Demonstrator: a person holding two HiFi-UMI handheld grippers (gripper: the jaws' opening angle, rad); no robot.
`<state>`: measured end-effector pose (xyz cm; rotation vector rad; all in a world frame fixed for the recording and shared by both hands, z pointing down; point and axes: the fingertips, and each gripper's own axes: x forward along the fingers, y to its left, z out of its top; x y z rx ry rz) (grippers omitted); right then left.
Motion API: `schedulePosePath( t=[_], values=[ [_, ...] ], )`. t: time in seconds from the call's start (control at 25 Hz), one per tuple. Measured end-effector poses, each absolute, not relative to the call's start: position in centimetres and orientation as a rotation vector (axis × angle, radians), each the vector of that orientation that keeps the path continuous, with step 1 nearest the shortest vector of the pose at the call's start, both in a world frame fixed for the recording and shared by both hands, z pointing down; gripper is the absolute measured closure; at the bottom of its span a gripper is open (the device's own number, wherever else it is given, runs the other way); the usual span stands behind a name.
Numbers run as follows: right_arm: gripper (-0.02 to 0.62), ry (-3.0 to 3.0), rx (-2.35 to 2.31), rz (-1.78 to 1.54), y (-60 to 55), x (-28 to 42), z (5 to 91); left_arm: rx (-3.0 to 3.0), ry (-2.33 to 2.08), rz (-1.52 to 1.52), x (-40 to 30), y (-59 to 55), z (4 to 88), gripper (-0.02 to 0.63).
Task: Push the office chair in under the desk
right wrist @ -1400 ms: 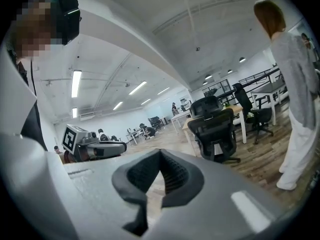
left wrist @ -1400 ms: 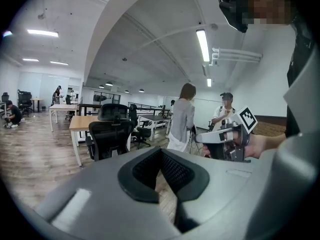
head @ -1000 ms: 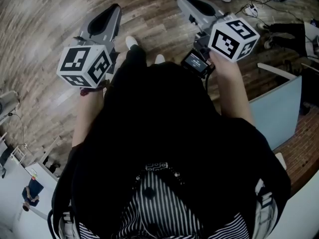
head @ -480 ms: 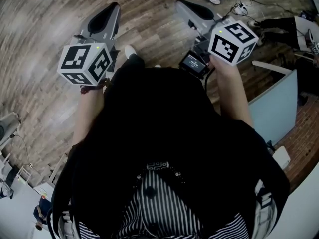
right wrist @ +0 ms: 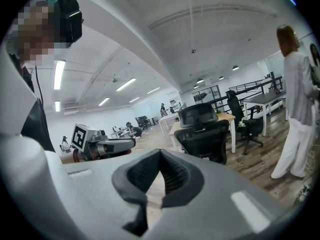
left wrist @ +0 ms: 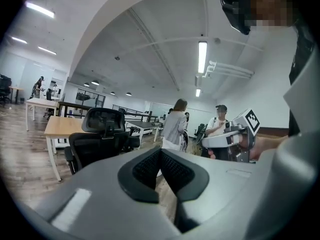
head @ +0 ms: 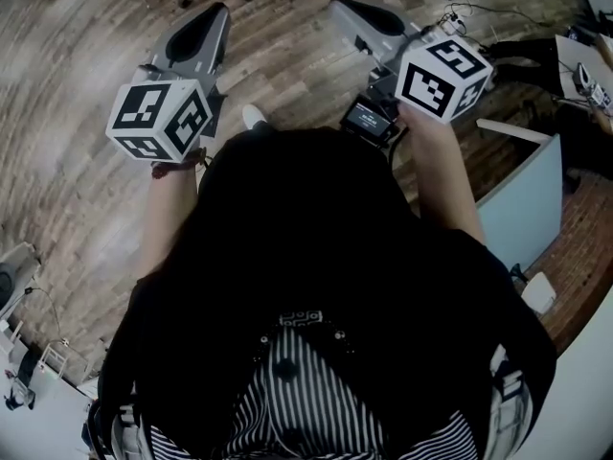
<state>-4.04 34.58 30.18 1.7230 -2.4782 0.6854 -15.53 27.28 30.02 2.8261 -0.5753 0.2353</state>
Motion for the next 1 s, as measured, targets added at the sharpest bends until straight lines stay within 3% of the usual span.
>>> schedulePosePath(
  t=[0.68, 1.0],
  values=[
    [0.595, -2.467, 1.683, 0.692, 19.3, -6.7, 30.0, 2.798, -0.597, 0.254, -19.2, 13.3, 31.8, 0.604],
    [0.595, -2.530, 1.654, 0.664, 18.9, -6.5, 30.1, 2.810, -0.659, 0.255, -19.4, 13.8, 31.8, 0.604]
  ],
)
